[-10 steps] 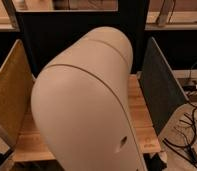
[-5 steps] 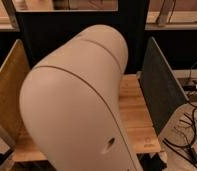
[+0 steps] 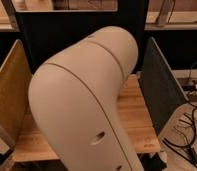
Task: Knock the eraser over
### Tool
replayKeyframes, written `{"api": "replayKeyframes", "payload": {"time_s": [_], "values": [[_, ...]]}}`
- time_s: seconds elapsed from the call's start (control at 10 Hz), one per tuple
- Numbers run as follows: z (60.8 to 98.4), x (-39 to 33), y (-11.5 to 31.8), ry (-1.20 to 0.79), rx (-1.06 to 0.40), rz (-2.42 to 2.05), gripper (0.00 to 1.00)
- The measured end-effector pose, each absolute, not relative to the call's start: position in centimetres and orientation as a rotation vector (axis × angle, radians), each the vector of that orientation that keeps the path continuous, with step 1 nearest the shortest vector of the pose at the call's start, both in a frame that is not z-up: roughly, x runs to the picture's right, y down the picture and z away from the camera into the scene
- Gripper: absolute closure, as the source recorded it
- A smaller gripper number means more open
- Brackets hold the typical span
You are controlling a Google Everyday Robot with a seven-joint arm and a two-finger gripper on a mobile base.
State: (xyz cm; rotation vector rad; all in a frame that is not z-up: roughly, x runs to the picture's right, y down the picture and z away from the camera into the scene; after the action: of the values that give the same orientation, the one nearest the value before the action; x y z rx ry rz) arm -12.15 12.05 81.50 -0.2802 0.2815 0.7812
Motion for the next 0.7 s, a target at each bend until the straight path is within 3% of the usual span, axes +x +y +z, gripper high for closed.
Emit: {"api": "replayKeyframes", "payload": {"time_s": [0.7], "values": [[81.3, -18.9, 8.8, 0.191, -0.251, 0.735, 1.0]]}}
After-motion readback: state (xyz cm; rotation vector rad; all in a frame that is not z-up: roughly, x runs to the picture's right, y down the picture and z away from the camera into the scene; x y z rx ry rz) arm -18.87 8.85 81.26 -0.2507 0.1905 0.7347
